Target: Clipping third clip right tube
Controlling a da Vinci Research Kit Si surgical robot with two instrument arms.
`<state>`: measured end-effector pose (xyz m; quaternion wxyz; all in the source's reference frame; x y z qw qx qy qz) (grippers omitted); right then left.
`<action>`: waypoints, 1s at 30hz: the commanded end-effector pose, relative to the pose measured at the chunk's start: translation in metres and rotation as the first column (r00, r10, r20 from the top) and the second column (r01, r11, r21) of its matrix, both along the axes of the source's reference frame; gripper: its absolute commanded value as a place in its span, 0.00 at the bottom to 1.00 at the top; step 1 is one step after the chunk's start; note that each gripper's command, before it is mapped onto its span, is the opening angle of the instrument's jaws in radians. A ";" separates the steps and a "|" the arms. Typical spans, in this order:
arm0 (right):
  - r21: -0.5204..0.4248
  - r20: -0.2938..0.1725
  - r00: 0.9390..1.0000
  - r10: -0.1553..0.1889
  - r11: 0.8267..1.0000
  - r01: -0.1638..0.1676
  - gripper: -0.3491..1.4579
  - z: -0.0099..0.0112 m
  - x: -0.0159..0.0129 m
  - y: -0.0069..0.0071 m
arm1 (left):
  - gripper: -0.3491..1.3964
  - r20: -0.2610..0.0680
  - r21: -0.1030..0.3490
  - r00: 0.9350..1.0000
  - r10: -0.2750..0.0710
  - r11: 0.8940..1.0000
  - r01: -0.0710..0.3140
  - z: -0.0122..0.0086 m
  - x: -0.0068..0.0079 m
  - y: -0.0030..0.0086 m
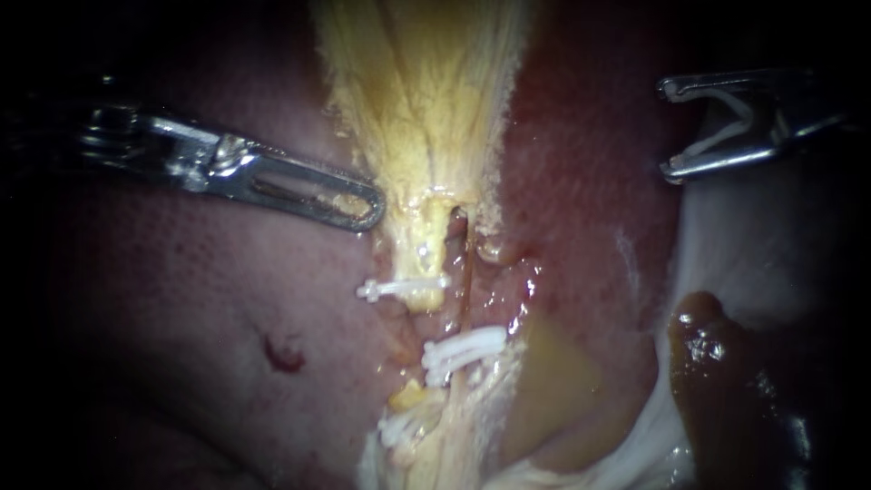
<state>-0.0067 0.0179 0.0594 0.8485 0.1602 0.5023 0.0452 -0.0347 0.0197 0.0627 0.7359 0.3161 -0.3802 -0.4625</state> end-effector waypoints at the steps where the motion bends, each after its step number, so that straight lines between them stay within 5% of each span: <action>1: 0.000 0.000 1.000 0.000 1.000 0.000 0.47 0.0000 0.0000 0.0000 | 0.00 0.001 0.000 1.000 0.001 1.000 -0.001 -0.0001 0.0001 0.0000; 8: 0.000 0.000 1.000 0.000 1.000 0.000 0.47 -0.0001 0.0000 0.0000 | 0.00 -0.001 0.000 1.000 -0.004 1.000 0.004 -0.0022 0.0022 0.0003; 19: 0.000 0.000 1.000 0.001 1.000 -0.001 0.47 -0.0001 0.0002 -0.0001 | 0.00 -0.011 -0.038 0.996 -0.086 0.996 0.085 -0.0089 0.0082 0.0050; 30: 0.002 -0.003 1.000 -0.002 1.000 0.002 0.47 -0.0002 0.0005 -0.0003 | 0.00 -0.012 -0.044 0.995 -0.096 0.994 0.096 -0.0091 0.0086 0.0052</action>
